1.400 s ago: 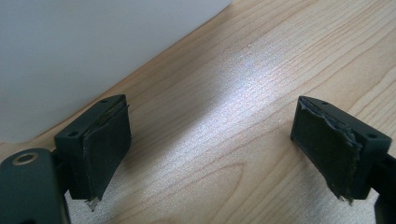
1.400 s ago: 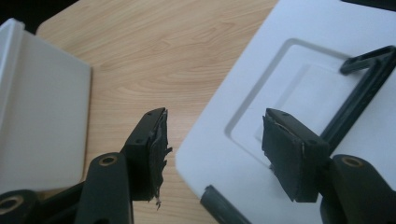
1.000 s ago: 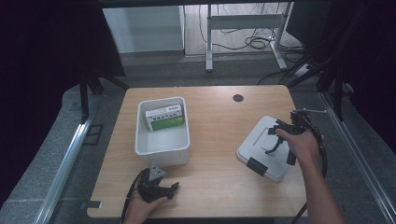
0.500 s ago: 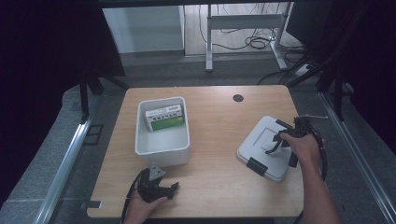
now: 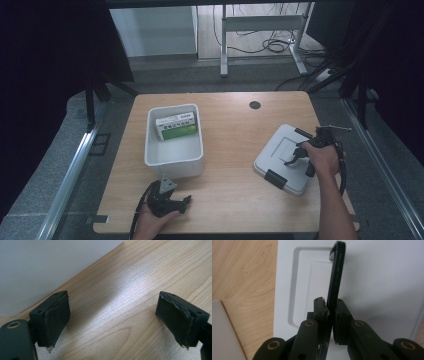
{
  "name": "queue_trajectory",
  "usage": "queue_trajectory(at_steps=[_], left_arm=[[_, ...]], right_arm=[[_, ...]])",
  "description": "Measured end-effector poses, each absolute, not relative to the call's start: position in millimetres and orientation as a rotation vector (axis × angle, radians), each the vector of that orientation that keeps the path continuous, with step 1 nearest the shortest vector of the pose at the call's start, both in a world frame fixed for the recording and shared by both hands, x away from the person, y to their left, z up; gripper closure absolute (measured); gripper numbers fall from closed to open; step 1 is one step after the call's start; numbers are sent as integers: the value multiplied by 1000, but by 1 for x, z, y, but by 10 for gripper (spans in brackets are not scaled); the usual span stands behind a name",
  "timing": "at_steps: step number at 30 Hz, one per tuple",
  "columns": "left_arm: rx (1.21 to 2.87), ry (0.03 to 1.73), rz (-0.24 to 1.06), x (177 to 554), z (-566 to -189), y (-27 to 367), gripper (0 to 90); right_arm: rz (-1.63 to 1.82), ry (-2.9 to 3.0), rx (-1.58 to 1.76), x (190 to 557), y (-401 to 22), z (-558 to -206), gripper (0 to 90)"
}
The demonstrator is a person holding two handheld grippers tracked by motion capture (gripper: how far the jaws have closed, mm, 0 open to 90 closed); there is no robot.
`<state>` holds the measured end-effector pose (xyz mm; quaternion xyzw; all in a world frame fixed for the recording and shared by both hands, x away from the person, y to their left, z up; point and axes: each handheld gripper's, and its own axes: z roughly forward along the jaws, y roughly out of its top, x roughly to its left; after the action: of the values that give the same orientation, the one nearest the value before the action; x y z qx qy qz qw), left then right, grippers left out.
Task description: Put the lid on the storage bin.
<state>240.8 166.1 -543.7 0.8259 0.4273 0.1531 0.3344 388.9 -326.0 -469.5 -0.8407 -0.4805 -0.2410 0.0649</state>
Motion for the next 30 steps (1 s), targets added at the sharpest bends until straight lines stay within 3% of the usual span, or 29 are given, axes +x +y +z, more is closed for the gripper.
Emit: queue_trajectory(at_steps=[10,30], left_arm=[[2156,1115,400,241,-544,166,121],[2156,1115,400,241,-544,166,121]], right_arm=[[-770,-1406,-2559,382,-333,-460,841],[-925,-1631,-2408,376,-305,-394,841]])
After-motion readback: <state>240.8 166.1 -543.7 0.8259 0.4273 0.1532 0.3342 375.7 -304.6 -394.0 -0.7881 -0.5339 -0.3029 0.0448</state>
